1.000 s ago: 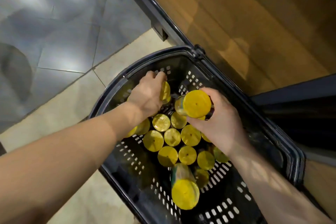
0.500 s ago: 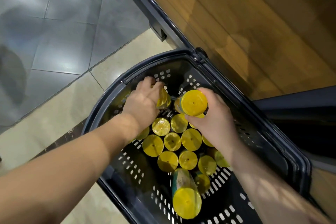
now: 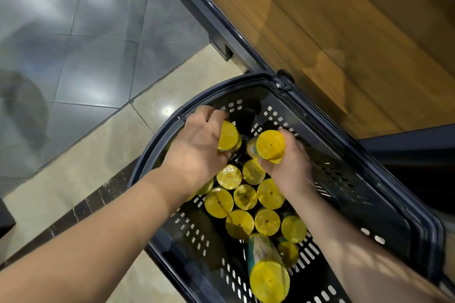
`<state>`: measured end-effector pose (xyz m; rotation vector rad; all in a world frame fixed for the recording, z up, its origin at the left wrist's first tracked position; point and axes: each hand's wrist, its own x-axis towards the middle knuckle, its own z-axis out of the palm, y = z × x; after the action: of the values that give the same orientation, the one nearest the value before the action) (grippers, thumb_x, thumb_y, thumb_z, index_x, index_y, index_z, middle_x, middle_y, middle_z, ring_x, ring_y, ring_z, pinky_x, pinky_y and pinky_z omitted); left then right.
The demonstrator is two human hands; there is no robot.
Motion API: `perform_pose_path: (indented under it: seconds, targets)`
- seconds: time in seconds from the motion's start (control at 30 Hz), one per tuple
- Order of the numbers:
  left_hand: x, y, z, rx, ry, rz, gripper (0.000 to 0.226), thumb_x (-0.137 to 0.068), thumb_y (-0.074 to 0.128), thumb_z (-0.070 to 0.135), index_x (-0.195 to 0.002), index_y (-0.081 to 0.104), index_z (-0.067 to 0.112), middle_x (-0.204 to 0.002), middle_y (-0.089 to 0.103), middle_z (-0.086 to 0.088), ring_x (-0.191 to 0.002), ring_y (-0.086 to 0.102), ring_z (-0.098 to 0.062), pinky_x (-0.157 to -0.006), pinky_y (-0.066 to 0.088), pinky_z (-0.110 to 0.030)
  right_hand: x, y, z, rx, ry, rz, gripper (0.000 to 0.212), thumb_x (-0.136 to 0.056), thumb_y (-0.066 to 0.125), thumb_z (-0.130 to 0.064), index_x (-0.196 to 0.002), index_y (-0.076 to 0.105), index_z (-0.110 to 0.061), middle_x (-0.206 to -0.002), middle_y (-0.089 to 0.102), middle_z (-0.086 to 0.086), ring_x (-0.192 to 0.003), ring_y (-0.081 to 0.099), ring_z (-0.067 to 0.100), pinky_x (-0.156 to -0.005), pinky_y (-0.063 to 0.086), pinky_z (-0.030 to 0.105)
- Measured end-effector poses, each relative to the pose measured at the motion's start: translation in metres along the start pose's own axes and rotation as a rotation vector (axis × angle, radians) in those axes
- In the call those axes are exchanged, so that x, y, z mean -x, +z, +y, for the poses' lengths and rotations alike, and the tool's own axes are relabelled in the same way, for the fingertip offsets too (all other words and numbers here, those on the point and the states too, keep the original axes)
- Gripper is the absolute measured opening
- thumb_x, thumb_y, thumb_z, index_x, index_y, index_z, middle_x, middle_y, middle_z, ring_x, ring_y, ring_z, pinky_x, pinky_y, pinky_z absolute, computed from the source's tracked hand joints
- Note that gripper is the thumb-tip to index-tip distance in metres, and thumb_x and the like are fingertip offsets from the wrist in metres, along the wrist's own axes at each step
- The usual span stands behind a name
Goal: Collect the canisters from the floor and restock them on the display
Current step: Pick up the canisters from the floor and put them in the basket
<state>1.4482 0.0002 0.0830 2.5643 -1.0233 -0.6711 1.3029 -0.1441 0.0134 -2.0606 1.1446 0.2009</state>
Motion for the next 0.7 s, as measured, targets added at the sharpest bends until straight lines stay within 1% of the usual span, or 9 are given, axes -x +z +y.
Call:
perform_pose_path:
  seconds: [0.13,0.17,0.27,0.37,0.4,0.43,0.47,0.57,0.7]
  targets:
    - [0.008,-0.013,0.006,0.009,-0.009,-0.017,0.08,-0.084,0.079,0.034,-0.15,0.035,0.027,-0.147,0.032,0.002,-0.135,0.035,-0.021,-0.105,0.043,-0.034,0.005,-0.014,-0.01,0.047,-0.013,-0.055,0.091,-0.083,0.084,-0.031,-0.156,0.031,-0.022,-0.157,0.039,0.006,-0.14,0.044,0.029,-0.101,0.046,0.04]
    - [0.011,-0.018,0.008,-0.001,0.011,-0.013,0.079,-0.084,0.079,0.035,-0.15,0.037,0.025,-0.145,0.034,0.0,-0.133,0.038,-0.022,-0.105,0.044,-0.035,0.007,-0.019,-0.013,0.056,-0.03,-0.061,0.09,-0.083,0.083,-0.033,-0.156,0.031,-0.022,-0.156,0.04,0.006,-0.139,0.044,0.03,-0.1,0.046,0.041]
    - [0.016,-0.034,0.019,-0.051,0.103,-0.003,0.073,-0.082,0.077,0.037,-0.145,0.047,0.014,-0.14,0.044,-0.007,-0.128,0.046,-0.03,-0.103,0.048,-0.045,0.019,-0.045,-0.029,0.077,-0.082,-0.069,0.083,-0.085,0.08,-0.037,-0.153,0.034,-0.022,-0.152,0.042,0.005,-0.137,0.045,0.028,-0.099,0.045,0.04]
    - [0.022,-0.061,0.042,-0.015,-0.002,-0.061,0.081,-0.077,0.083,0.036,-0.146,0.044,0.022,-0.145,0.038,-0.005,-0.132,0.042,-0.029,-0.106,0.045,-0.042,0.039,-0.079,-0.051,0.126,-0.151,-0.074,0.072,-0.088,0.076,-0.039,-0.149,0.039,-0.027,-0.149,0.043,-0.001,-0.133,0.048,0.023,-0.094,0.044,0.035]
    - [0.025,-0.07,0.048,-0.022,-0.008,-0.069,0.082,-0.076,0.084,0.036,-0.146,0.044,0.023,-0.145,0.038,-0.005,-0.132,0.042,-0.028,-0.107,0.044,-0.041,0.048,-0.092,-0.059,0.147,-0.18,-0.075,0.068,-0.089,0.075,-0.04,-0.148,0.041,-0.03,-0.148,0.043,-0.004,-0.132,0.048,0.021,-0.092,0.043,0.033]
    - [0.028,-0.079,0.055,-0.025,0.003,-0.066,0.083,-0.075,0.085,0.036,-0.146,0.044,0.023,-0.146,0.038,-0.005,-0.133,0.042,-0.028,-0.108,0.043,-0.041,0.057,-0.104,-0.066,0.154,-0.223,-0.068,0.065,-0.09,0.074,-0.04,-0.146,0.043,-0.031,-0.146,0.044,-0.007,-0.131,0.048,0.019,-0.092,0.044,0.032]
    - [0.033,-0.089,0.062,-0.024,0.018,-0.065,0.083,-0.074,0.085,0.037,-0.146,0.044,0.023,-0.146,0.038,-0.004,-0.133,0.042,-0.027,-0.109,0.042,-0.041,0.066,-0.117,-0.073,0.146,-0.266,-0.062,0.062,-0.09,0.074,-0.04,-0.145,0.045,-0.033,-0.145,0.044,-0.009,-0.13,0.048,0.018,-0.096,0.046,0.033]
    - [0.05,-0.128,0.086,-0.066,0.075,-0.019,0.083,-0.074,0.085,0.04,-0.145,0.044,0.024,-0.145,0.039,-0.001,-0.134,0.042,-0.025,-0.11,0.042,-0.044,0.095,-0.164,-0.101,0.137,-0.315,-0.076,0.059,-0.093,0.07,-0.041,-0.145,0.043,-0.038,-0.146,0.041,-0.014,-0.132,0.046,0.015,-0.106,0.045,0.041]
    - [0.075,-0.199,0.129,-0.177,0.18,0.011,0.081,-0.074,0.083,0.042,-0.143,0.047,0.022,-0.146,0.04,-0.005,-0.135,0.04,-0.029,-0.108,0.042,-0.049,0.143,-0.241,-0.141,0.147,-0.385,0.0,0.057,-0.092,0.069,-0.045,-0.143,0.045,-0.043,-0.142,0.045,-0.016,-0.131,0.043,0.011,-0.107,0.04,0.035]
